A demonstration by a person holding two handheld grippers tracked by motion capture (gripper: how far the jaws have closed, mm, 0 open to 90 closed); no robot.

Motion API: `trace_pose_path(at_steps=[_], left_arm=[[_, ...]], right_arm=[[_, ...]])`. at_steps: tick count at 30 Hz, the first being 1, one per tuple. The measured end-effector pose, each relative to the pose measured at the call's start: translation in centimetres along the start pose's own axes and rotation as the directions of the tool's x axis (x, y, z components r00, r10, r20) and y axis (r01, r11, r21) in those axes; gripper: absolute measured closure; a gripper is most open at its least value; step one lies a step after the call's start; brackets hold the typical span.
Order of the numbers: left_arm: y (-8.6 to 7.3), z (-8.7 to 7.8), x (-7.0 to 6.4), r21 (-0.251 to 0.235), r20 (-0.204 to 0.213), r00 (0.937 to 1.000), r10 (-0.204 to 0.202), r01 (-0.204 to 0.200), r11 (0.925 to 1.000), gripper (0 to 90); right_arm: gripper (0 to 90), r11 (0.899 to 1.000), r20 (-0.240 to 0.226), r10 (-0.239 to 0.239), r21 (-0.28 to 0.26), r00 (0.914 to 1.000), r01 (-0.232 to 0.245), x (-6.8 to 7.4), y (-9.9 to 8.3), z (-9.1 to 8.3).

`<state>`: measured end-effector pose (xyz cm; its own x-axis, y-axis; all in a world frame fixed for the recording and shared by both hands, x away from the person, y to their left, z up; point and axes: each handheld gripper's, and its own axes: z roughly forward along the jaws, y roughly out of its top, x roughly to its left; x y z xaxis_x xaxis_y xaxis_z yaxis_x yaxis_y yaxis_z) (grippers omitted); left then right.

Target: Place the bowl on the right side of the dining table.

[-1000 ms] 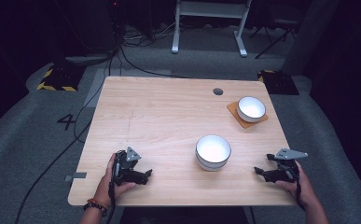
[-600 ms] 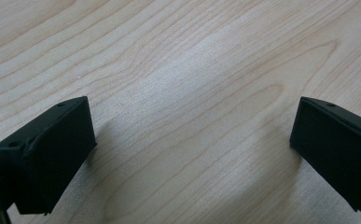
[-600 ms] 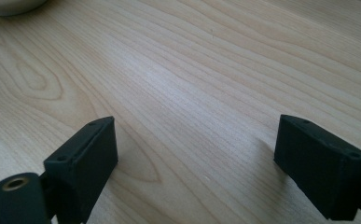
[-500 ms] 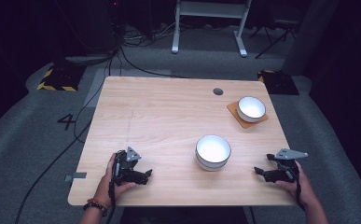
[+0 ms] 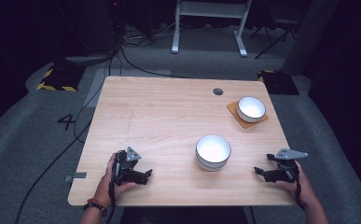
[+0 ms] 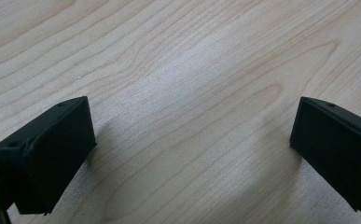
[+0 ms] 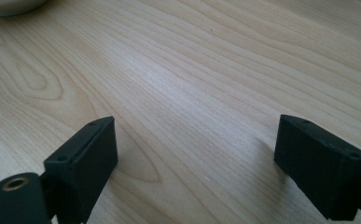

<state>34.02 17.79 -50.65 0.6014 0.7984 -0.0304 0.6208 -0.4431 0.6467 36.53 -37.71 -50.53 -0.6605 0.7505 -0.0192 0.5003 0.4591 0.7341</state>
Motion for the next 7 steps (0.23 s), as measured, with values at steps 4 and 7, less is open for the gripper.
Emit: trace_pose_path(at_steps=[4,7], left_arm=[[0.04,0.01,0.06,-0.005,-0.009,0.9999,0.007,-0.007,1.0,0.1],[0.04,0.01,0.06,-0.004,-0.009,0.9999,0.008,-0.008,1.0,0.1]], right_arm=[[13.5,1.0,0.0,0.001,0.0,1.0,-0.001,-0.01,0.0,0.0],[14.0,1.0,-0.001,0.007,-0.002,1.0,-0.007,-0.01,0.0,0.0]])
